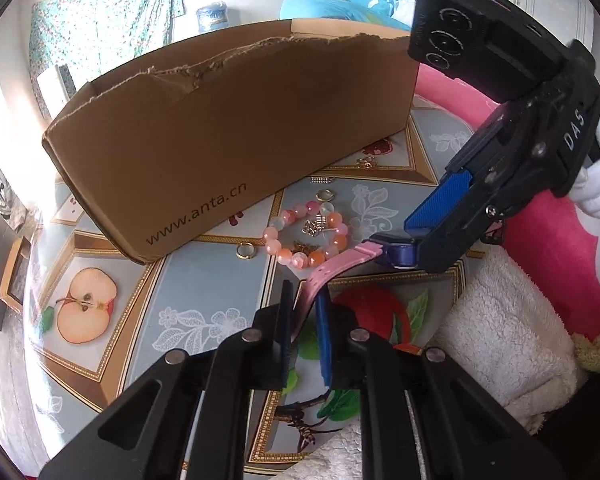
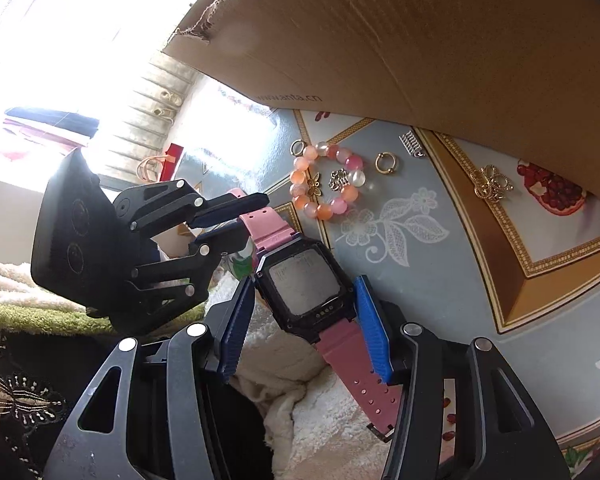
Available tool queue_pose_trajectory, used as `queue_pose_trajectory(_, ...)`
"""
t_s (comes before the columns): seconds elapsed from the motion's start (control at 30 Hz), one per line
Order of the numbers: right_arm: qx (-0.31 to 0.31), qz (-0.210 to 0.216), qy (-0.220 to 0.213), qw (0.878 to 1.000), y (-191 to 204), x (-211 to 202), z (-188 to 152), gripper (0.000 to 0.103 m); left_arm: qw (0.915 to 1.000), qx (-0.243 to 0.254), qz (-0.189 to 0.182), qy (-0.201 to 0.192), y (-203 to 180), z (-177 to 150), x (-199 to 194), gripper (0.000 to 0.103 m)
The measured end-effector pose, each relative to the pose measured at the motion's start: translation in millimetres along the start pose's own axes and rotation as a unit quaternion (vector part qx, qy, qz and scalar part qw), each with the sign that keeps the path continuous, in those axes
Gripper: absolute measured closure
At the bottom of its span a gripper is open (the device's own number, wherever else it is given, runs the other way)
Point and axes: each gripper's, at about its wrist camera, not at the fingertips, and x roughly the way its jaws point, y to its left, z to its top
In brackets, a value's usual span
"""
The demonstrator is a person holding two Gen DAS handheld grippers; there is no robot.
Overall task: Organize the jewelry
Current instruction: 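Grasp the pink watch strap with the left gripper while the right gripper holds the watch face, then carry the watch over the box with the right gripper while the left gripper releases the strap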
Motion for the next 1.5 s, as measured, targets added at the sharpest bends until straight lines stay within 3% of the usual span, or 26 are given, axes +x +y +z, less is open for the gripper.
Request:
queue_pose_trajectory(0.2,-0.04,-0.064,-0.037,0.996,15.4,-3.5,-24.8,0.054,0.9988,-0.041,-0.021,0.017,12.4,9.4,3.9,0.097)
queue_pose_trajectory(0.33,-0.073,-0.132,-0.067,0.986,32.6,-2.9,-43.5,0.056,0.9986,-0.042,-0.021,0.023,10.3,9.6,5.2,0.097)
queue_pose_trajectory(0.43,-0.104,-0.199,-0.083,0.971,47.1,2.8,-57.7,0.067,0.9986,-0.041,-0.02,0.025,11.1,10.6,4.3,0.097)
queue_pose_trajectory(0.57,-0.143,-0.296,-0.102,0.939,63.2,11.2,-73.8,0.081,0.9986,-0.041,-0.021,0.026,10.6,11.0,4.4,0.097)
queue_pose_trajectory(0.7,-0.146,-0.353,-0.132,0.915,63.9,9.0,-90.4,0.089,0.9989,-0.037,-0.016,0.024,11.6,12.4,4.6,0.097)
queue_pose_trajectory(0.83,-0.101,-0.343,-0.162,0.92,56.9,1.5,-105.2,0.094,0.9993,-0.03,-0.013,0.02,9.4,10.4,3.7,0.097)
queue_pose_trajectory(1.03,-0.068,-0.336,-0.21,0.916,60.0,-24.2,-121.2,0.098,0.9998,-0.017,-0.011,-0.005,0.5,14.6,-14.1,0.098)
queue_pose_trajectory(1.17,-0.072,-0.34,-0.248,0.904,79.5,-56.9,-125.6,0.098,0.9989,-0.002,-0.008,-0.046,-5.1,29.0,-46.5,0.098)
queue_pose_trajectory(1.4,-0.108,-0.345,-0.315,0.878,112.7,-115.7,-75.3,0.098,0.9902,0.023,0.009,-0.138,9.7,84.4,-102.3,0.098)
queue_pose_trajectory(1.5,-0.11,-0.319,-0.318,0.886,105.0,-133.3,-35.9,0.099,0.9897,0.004,0.001,-0.143,30.0,118.8,-105.1,0.098)
